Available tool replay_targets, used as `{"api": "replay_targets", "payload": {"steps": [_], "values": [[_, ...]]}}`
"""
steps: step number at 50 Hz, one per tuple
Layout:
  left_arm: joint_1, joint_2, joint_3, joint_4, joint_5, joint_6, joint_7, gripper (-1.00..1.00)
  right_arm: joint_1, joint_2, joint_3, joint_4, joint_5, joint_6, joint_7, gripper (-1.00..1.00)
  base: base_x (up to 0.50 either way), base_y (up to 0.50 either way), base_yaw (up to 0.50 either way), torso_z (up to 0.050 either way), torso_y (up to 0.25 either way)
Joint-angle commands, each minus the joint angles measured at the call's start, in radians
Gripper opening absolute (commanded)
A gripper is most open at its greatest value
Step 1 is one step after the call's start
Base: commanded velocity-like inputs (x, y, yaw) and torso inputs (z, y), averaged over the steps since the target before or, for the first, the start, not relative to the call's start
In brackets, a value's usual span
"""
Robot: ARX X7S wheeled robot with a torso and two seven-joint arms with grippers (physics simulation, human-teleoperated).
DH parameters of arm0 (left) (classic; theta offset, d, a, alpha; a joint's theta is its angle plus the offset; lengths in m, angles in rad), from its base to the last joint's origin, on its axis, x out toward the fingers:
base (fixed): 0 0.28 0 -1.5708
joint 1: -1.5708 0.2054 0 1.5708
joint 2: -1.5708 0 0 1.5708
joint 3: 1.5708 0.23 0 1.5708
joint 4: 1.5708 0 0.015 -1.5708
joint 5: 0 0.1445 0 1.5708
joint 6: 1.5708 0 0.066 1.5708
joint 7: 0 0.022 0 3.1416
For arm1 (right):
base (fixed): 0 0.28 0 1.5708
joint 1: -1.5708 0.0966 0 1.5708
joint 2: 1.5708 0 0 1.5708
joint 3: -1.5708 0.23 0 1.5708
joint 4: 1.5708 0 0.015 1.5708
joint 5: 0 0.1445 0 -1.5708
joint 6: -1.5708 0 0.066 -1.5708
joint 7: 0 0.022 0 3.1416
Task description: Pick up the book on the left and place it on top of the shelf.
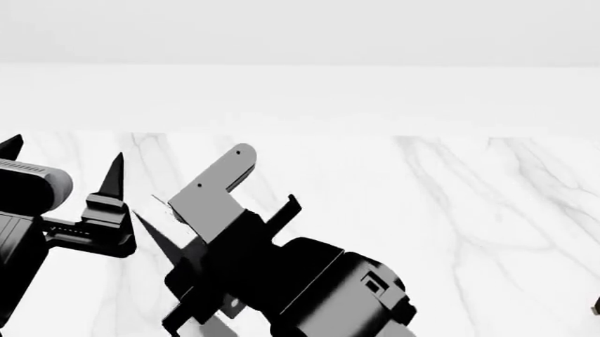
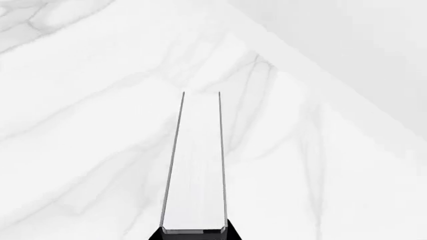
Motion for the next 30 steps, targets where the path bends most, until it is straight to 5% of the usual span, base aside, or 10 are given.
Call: {"api": "replay_targets", "payload": {"steps": [1, 14, 30], "values": [[-0.001, 0.011, -0.021, -0.006, 0.010, 0.010, -0.003, 1.00, 0.067, 0.058, -0.062, -0.114, -0.296, -0.057, 0.220, -1.00, 0.00, 0.00, 0.00, 0.000, 0.000], [-0.009, 0.005, -0.028, 0.005, -0.001, -0.003, -0.008, 1.00, 0.158, 0.101, -0.234, -0.101, -0.593, 0.016, 0.432, -1.00, 0.00, 0.00, 0.00, 0.000, 0.002], [-0.007, 0.002, -0.026, 0.005, -0.008, 0.005, -0.010, 1.00, 0.261, 0.063, -0.437, 0.166, -0.886, 0.105, 0.620, -1.00, 0.00, 0.00, 0.00, 0.000, 0.001]]}}
